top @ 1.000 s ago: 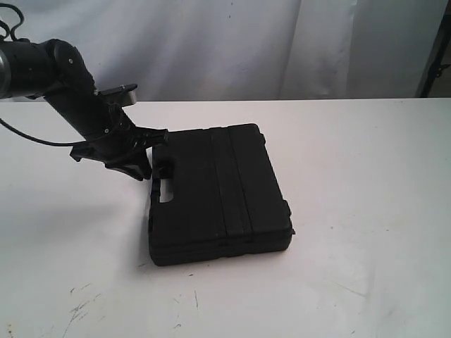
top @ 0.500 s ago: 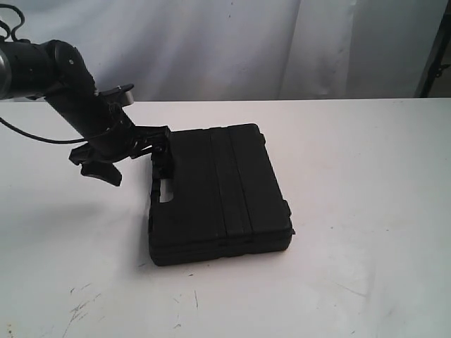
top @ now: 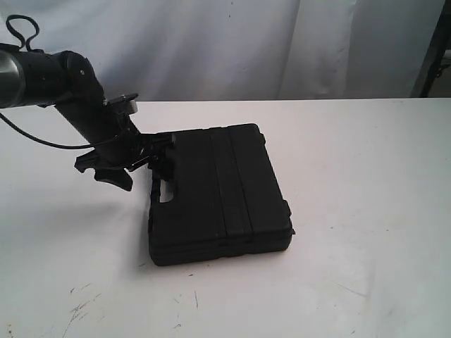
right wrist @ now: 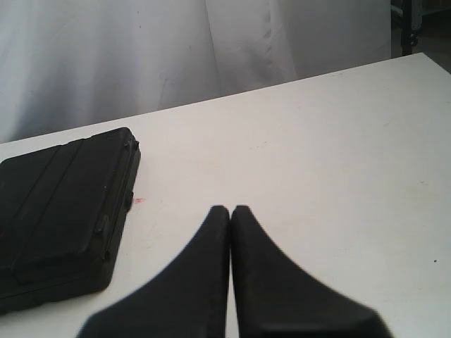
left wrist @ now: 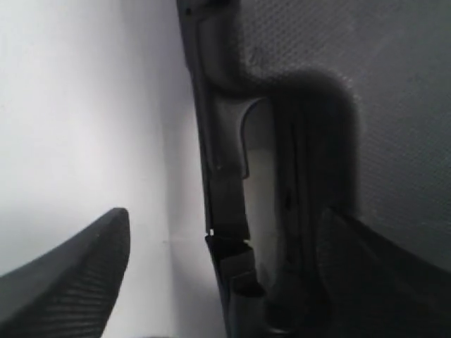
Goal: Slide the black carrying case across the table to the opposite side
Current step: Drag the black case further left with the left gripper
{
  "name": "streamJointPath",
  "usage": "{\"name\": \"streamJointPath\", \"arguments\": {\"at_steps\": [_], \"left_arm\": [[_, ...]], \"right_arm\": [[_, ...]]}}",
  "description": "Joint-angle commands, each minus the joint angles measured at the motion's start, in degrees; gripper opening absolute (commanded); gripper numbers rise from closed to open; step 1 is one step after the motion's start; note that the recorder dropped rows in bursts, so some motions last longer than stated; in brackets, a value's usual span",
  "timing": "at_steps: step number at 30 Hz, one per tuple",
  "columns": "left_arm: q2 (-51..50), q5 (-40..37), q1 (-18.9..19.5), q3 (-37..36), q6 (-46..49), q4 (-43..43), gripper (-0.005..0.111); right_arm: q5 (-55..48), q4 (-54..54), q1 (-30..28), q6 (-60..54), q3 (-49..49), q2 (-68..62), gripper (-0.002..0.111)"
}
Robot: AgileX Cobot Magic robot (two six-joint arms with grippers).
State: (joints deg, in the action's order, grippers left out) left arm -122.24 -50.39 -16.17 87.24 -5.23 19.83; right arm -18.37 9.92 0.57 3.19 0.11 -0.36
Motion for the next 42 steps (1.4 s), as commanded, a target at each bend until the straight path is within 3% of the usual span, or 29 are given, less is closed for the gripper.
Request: {"name": "streamJointPath", "arguments": {"at_steps": [1,12,16,19,25,37,42], "left_arm": [[-1.3,3.7,-1.8,0.4,0.1,-0.4,0.069],[-4.9,4.4,-2.5,0.4,-2.2,-1.2,0.032],[-4.9,3.2,-2.4,0.4,-5.1,-6.8,0.025],[-4.7,0.9,-2.1,0.4,-7.8,-12.1,-0.001],[-2.9,0.3,-1.4,0.4,-8.0,-20.3,0.000],[-1.2,-2.0,10.6,0.4,0.5,-19.1,0.000],[-1.2,-2.3,13.6,0.4,4.2,-19.8,0.000]], "right_arm": [[0.0,0.0,-0.6,0.0,-0.1,0.4,0.000],[0.0,0.0,-0.6,0.0,-0.1,0.4,0.000],[0.0,0.0,-0.6,0.0,-0.1,0.4,0.000],[0.0,0.0,-0.6,0.0,-0.1,0.4,0.000],[0.1,0.0,-0.6,0.0,-0.1,0.4,0.000],[0.1,0.0,-0.6,-0.2,-0.1,0.4,0.000],[0.1,0.0,-0.6,-0.2,-0.1,0.4,0.000]]}}
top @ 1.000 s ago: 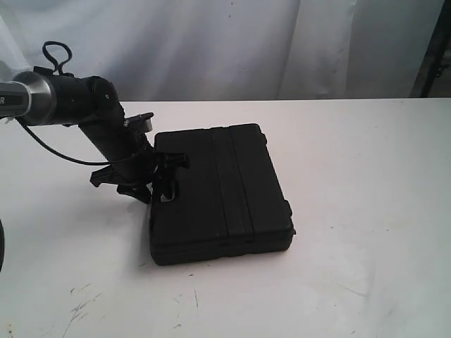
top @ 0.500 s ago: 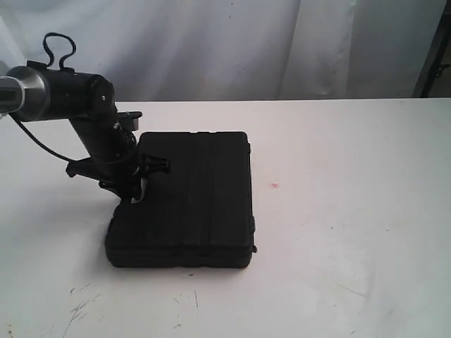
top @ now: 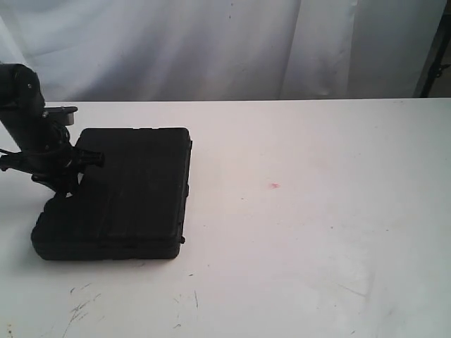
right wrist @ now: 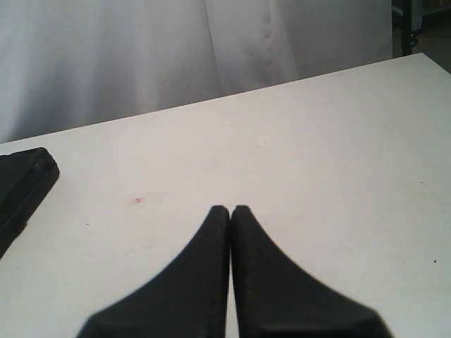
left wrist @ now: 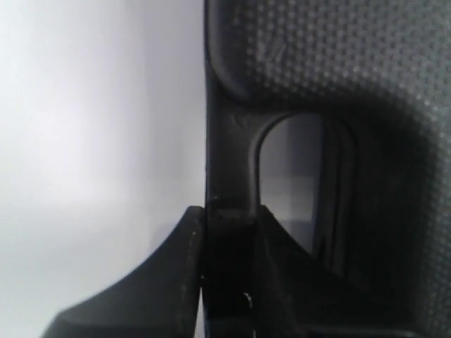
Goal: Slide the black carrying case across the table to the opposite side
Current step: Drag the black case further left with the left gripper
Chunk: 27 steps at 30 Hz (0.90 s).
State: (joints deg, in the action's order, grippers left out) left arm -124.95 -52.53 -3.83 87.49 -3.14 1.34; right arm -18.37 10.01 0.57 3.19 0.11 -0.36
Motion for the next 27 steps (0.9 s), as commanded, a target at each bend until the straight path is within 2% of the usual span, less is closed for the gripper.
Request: {"name": "streamJointPath", "arguments": {"at_steps": [1,10,13,17,27], "left_arm": [[1.5,0.1,2.1,0.1,2.6,-1.3,0.000],[1.5,-0.2,4.3,0.1,5.3,-2.1,0.000],[1.5,-0.2,4.4,0.1,5.3,-2.0,0.007],[1.5,-0.2,4.4,0.1,5.3,-1.8,0.024],[1.5,-0.4,4.4,0.1,5.3,-1.9,0.023]], "right_arm": [[0.1,-0.1,-0.6,-0.2,-0.1,0.4,0.000],[0.1,-0.1,-0.6,-0.2,-0.1,0.4,0.000],[0.1,-0.1,-0.6,-0.2,-0.1,0.4,0.000],[0.1,-0.1,-0.6,-0.2,-0.1,0.4,0.000],[0.1,-0.1,-0.6,-0.2,-0.1,0.4,0.000]]}}
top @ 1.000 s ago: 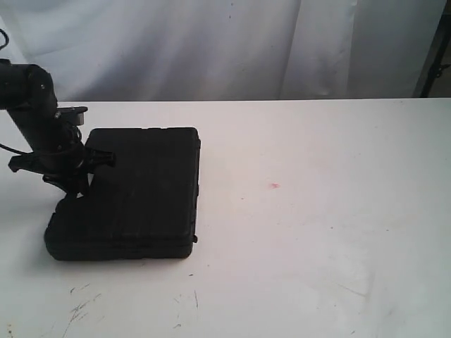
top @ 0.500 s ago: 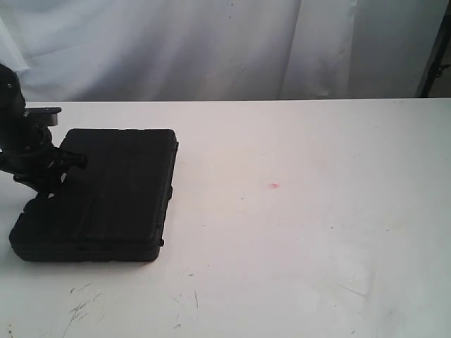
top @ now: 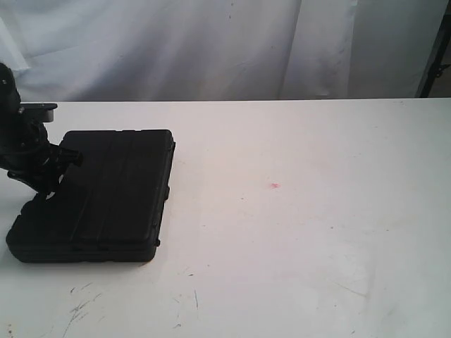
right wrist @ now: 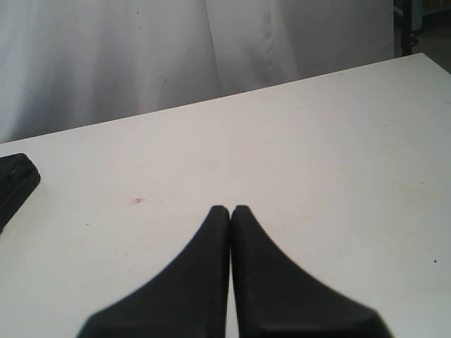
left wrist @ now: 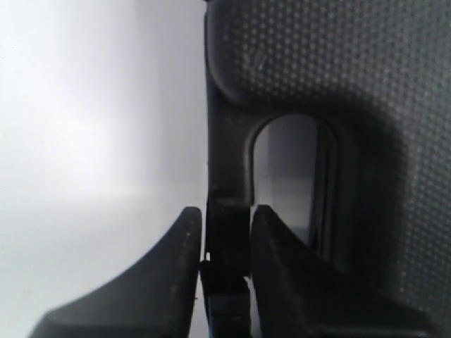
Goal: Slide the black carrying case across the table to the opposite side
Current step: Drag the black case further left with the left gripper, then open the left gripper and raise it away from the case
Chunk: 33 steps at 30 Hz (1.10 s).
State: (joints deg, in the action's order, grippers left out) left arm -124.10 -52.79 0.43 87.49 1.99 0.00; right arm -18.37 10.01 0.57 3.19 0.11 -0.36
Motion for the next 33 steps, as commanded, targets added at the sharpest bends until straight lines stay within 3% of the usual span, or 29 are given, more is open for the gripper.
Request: {"name": "streamJointPath", "arguments": {"at_steps": [1,21,33], "left_arm": [[0.6,-0.1,0.2,0.1,0.2,-0.6,0.023],[6.1,-0.4,0.3,0.1,0.0,-0.9,0.023],[16.9,-1.0,0.3,0.1,0.0,6.3,0.023]], "right_arm": [[0.1,-0.1,-0.6,-0.2,-0.1,0.4,0.000],[0.1,-0.1,-0.6,-0.2,-0.1,0.4,0.000],[0.1,-0.1,-0.6,0.4,-0.1,0.4,0.000]]}}
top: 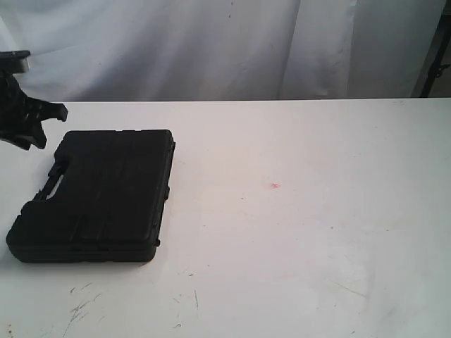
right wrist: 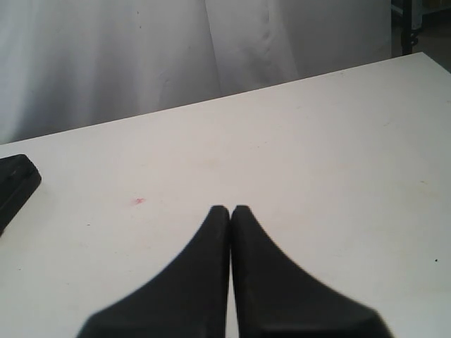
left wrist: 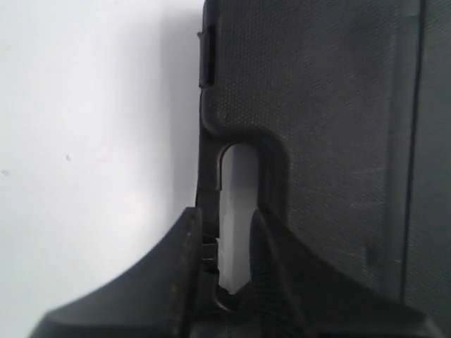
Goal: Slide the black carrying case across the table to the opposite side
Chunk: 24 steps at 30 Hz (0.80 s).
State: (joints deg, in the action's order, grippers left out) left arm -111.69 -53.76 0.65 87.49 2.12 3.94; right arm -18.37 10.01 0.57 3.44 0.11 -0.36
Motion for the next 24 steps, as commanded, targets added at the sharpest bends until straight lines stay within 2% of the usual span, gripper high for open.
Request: {"name": "streamJointPath", "arguments": {"at_steps": [1,11,16,19,24], "left_arm": [[5.9,0.0,0.1,0.1,-0.1,2.8,0.023],[21.3,0.4,0.0,0.0,1.4,12.1,0.023],[28.9,-0.7,0.0,-0.3,1.4,12.7,0.023],[34.1,-0.8,0.0,-2.5,1.4,12.7,0.023],[44.9,2.5,0.0,-11.9,1.4,14.0,0.023]], "right_arm": [[0.1,-0.1,-0.6,0.2,-0.1,0.4,0.000],[0.1,-0.1,-0.6,0.2,-0.1,0.4,0.000],[0.1,-0.1,-0.6,0.2,-0.1,0.4,0.000],[0.1,-0.1,-0.6,0.2,-0.1,0.4,0.000],[0.1,-0.1,-0.6,0.2,-0.1,0.4,0.000]]}}
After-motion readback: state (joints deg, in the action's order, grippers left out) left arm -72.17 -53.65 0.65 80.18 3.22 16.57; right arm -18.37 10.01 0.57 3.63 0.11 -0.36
